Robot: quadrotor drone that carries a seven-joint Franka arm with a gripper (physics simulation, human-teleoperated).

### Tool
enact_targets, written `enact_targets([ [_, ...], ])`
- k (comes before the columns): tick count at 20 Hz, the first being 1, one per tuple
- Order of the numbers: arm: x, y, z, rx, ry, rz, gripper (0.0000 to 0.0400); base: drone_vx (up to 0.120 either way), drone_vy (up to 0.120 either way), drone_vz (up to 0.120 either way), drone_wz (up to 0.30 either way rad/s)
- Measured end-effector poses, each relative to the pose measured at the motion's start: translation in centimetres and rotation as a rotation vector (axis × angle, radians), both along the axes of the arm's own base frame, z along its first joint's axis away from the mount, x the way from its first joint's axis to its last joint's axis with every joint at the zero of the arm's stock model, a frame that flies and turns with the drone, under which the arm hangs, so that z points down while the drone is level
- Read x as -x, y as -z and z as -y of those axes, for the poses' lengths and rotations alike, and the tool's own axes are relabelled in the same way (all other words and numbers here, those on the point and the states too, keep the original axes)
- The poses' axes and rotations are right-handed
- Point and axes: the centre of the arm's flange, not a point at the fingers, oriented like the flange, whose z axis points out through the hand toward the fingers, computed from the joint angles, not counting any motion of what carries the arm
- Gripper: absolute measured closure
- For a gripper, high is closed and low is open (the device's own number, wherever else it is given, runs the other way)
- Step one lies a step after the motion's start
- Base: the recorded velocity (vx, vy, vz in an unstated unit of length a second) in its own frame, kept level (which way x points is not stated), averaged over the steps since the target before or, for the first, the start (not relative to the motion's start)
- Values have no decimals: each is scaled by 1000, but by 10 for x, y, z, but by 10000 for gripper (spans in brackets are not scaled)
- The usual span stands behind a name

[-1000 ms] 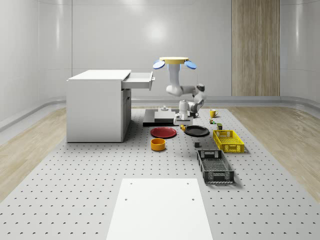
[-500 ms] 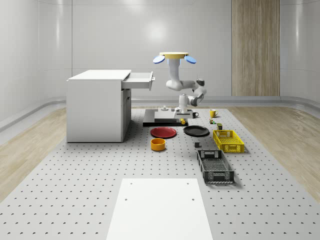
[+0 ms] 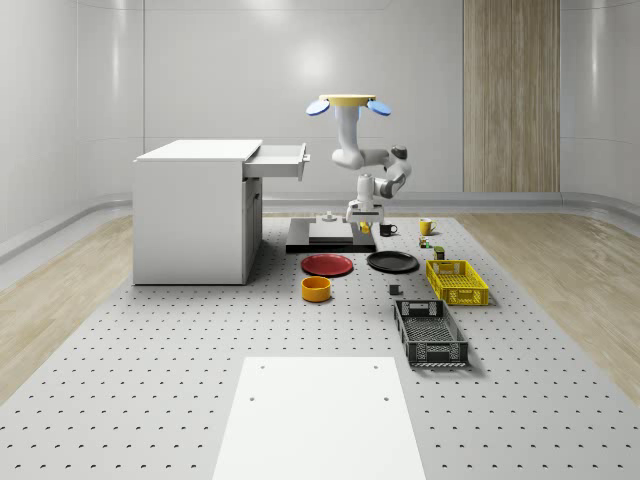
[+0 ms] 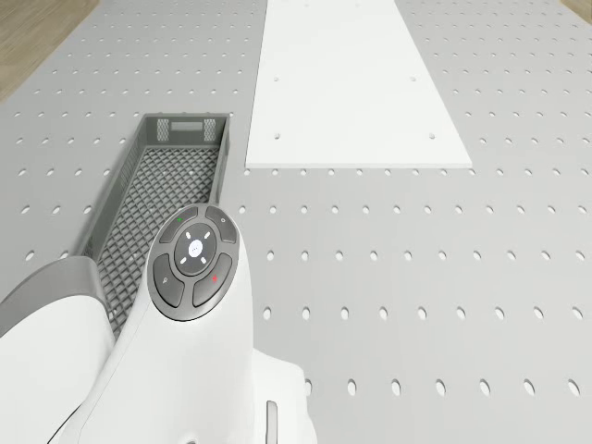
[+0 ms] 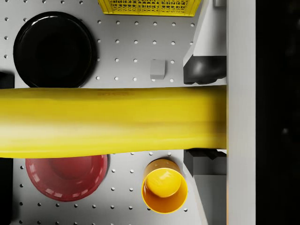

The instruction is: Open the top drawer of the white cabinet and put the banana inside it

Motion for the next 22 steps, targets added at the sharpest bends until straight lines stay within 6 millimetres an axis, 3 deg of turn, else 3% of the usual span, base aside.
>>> enact_targets([
  [22,0,0,0,0,0,0,210,-120,0,120,0],
])
